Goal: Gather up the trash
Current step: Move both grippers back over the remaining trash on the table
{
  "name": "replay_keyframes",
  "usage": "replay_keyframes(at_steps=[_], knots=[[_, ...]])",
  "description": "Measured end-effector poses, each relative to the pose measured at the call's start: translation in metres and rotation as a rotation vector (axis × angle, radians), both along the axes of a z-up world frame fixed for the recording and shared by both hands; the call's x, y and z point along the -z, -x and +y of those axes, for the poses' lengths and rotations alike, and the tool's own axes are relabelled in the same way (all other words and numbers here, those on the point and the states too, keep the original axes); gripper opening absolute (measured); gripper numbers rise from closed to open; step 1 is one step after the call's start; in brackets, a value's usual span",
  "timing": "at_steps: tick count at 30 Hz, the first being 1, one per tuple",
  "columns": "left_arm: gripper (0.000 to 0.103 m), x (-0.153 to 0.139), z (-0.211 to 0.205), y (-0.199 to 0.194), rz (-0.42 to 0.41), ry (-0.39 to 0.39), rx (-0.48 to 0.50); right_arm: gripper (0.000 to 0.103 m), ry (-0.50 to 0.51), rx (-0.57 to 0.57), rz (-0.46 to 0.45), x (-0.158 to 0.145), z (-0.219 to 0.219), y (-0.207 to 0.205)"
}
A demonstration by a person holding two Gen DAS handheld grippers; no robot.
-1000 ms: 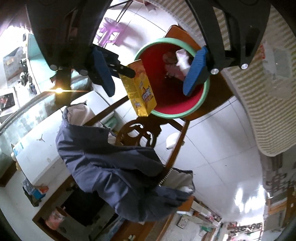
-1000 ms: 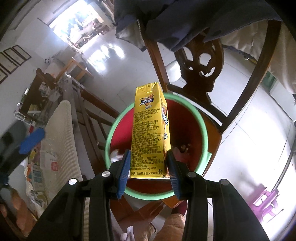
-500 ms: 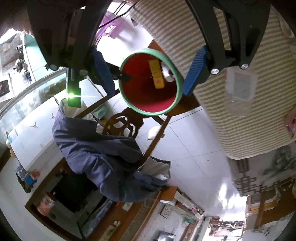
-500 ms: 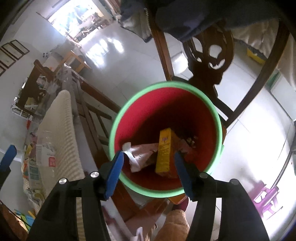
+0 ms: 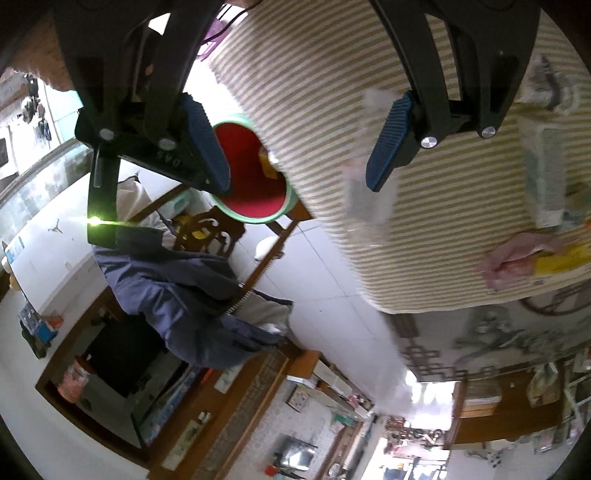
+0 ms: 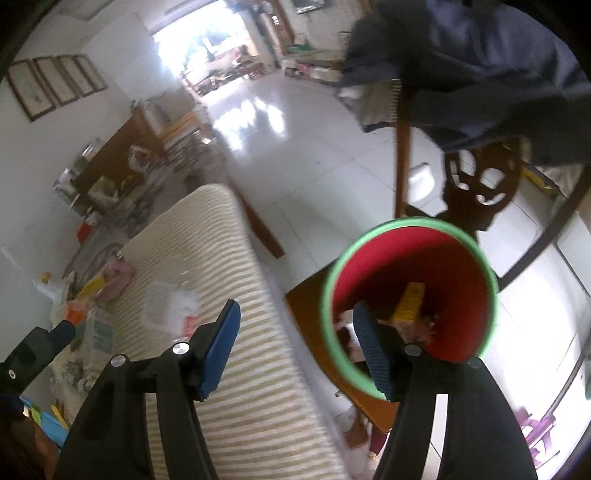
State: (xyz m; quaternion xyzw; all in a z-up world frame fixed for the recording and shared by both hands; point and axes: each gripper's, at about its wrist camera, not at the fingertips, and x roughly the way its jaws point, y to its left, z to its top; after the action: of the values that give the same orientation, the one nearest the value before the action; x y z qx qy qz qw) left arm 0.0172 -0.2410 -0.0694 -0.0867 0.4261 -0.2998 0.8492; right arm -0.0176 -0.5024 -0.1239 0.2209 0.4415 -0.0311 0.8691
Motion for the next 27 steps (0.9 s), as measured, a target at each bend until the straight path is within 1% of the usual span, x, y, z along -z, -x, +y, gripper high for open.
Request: replay_keyframes(at_steps=[4, 10, 14, 17, 20, 23, 25, 27], knots=[[0.074, 0.001, 0.046, 0.005, -0.003, 0.002, -0.051, 0.062, 0.007, -0.054, 0.002, -0.002, 0.046, -0.009], [0.074, 0.005, 0.125, 0.012, 0.015, -0.003, -0.155, 0.062, 0.005, -0.141, 0.024, 0.003, 0.121, -0.018], [0.076, 0.007, 0.178, 0.016, 0.011, -0.008, -0.225, 0.062, 0.015, -0.209, 0.028, 0.002, 0.172, -0.021], [0.076, 0.010, 0.212, 0.020, 0.015, -0.011, -0.275, 0.062, 0.028, -0.258, 0.027, 0.000, 0.204, -0.020], [0.076, 0.015, 0.239, 0.023, 0.026, -0.010, -0.323, 0.064, 0.028, -0.294, 0.038, 0.002, 0.227, -0.019], [0.076, 0.020, 0.263, 0.027, 0.033, -0.015, -0.367, 0.066, 0.031, -0.329, 0.056, 0.005, 0.251, -0.019], [0.076, 0.024, 0.278, 0.029, 0.037, -0.025, -0.399, 0.069, 0.023, -0.349, 0.066, 0.006, 0.263, -0.020], [0.076, 0.028, 0.295, 0.032, 0.047, -0.031, -0.435, 0.075, -0.005, -0.374, 0.081, 0.009, 0.279, -0.020]])
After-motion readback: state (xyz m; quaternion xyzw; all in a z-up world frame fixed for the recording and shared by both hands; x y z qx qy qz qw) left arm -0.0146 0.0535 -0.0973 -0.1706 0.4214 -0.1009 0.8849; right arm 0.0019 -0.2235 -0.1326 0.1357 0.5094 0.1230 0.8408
